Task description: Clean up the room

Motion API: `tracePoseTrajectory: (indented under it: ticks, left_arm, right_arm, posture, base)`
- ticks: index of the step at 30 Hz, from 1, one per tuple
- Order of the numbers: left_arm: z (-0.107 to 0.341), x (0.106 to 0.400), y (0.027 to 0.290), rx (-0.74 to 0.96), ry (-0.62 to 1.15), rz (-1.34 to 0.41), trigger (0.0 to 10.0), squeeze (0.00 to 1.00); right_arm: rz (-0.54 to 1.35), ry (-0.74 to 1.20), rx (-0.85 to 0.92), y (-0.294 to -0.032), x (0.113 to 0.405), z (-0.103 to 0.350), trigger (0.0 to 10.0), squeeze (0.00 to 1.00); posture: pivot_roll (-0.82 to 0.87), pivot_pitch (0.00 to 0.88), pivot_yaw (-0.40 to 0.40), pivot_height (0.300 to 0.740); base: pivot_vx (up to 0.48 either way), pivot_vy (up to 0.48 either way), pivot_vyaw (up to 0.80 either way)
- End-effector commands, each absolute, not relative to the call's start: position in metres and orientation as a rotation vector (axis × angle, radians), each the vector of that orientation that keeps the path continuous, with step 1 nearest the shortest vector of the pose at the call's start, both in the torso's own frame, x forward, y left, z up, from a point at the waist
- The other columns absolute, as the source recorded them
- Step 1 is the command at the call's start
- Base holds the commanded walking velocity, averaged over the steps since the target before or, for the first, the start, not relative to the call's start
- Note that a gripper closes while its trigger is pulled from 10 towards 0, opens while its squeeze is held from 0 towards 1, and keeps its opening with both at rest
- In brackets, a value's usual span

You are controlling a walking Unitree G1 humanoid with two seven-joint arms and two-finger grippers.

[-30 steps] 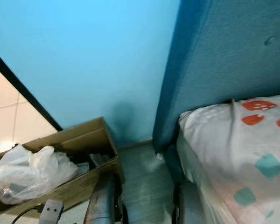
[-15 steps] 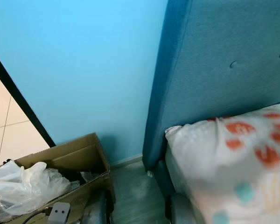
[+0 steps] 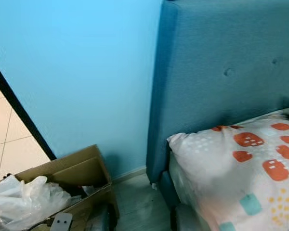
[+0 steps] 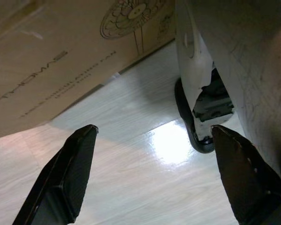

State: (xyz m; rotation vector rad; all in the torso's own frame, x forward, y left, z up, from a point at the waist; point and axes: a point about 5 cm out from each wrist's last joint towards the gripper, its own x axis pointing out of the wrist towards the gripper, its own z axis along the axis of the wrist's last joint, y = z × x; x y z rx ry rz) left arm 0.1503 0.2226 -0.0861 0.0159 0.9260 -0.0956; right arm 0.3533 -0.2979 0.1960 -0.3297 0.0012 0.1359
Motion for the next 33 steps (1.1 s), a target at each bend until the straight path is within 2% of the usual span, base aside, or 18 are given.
tracePoseTrajectory:
  ticks: [1,3,4,7,10,15,19,25,29,33]
  left_arm:
    - [-0.083,0.162,0.211,0.013,0.885,-0.125,10.0,0.00]
    - [-0.084,0.162,0.208,0.007,0.882,-0.124,10.0,0.00]
    - [-0.084,0.162,0.208,0.007,0.882,-0.124,10.0,0.00]
    - [-0.086,0.157,0.207,-0.003,0.891,-0.113,10.0,0.00]
    - [-0.088,0.153,0.207,-0.003,0.900,-0.111,10.0,0.00]
    - [-0.092,0.142,0.208,-0.005,0.935,-0.099,10.0,0.00]
    - [-0.093,0.142,0.205,-0.009,0.939,-0.095,10.0,0.00]
    - [-0.092,0.146,0.202,-0.022,0.929,-0.087,10.0,0.00]
    - [-0.094,0.144,0.199,-0.027,0.935,-0.086,10.0,0.00]
    - [-0.095,0.141,0.198,-0.028,0.946,-0.087,10.0,0.00]
  right_arm:
    - [0.398,0.145,-0.348,-0.268,0.346,0.166,10.0,0.00]
    - [0.621,0.384,-0.395,-0.251,0.326,0.126,10.0,0.00]
    - [0.621,0.384,-0.395,-0.251,0.326,0.126,10.0,0.00]
    - [0.716,0.641,-0.438,-0.261,0.306,0.096,10.0,0.00]
    - [0.752,0.710,-0.442,-0.266,0.300,0.091,10.0,0.00]
    - [1.001,0.933,-0.461,-0.278,0.267,0.099,10.0,0.00]
    - [1.022,1.127,-0.588,-0.302,0.252,0.099,10.0,0.00]
    - [1.128,1.167,-0.466,-0.288,0.238,0.085,10.0,0.00]
    - [1.349,1.074,-0.184,-0.251,0.216,0.081,10.0,0.00]
    - [1.448,1.058,-0.053,-0.236,0.201,0.080,10.0,0.00]
  posture:
    - [0.13,0.077,-0.038,0.578]
    - [0.13,0.077,-0.050,0.578]
    - [0.13,0.077,-0.050,0.578]
    - [0.13,0.082,-0.062,0.578]
    - [0.13,0.086,-0.064,0.578]
    - [0.11,0.088,-0.081,0.578]
    - [0.10,0.086,-0.095,0.578]
    - [0.10,0.084,-0.111,0.578]
    - [0.09,0.086,-0.115,0.578]
    - [0.08,0.086,-0.114,0.578]
  base:
    - [0.000,0.000,0.00]
    - [0.000,0.000,0.00]
    - [0.000,0.000,0.00]
    - [0.000,0.000,0.00]
    - [0.000,0.000,0.00]
    - [0.000,0.000,0.00]
    - [0.000,0.000,0.00]
    - [0.000,0.000,0.00]
    - [0.000,0.000,0.00]
    - [0.000,0.000,0.00]
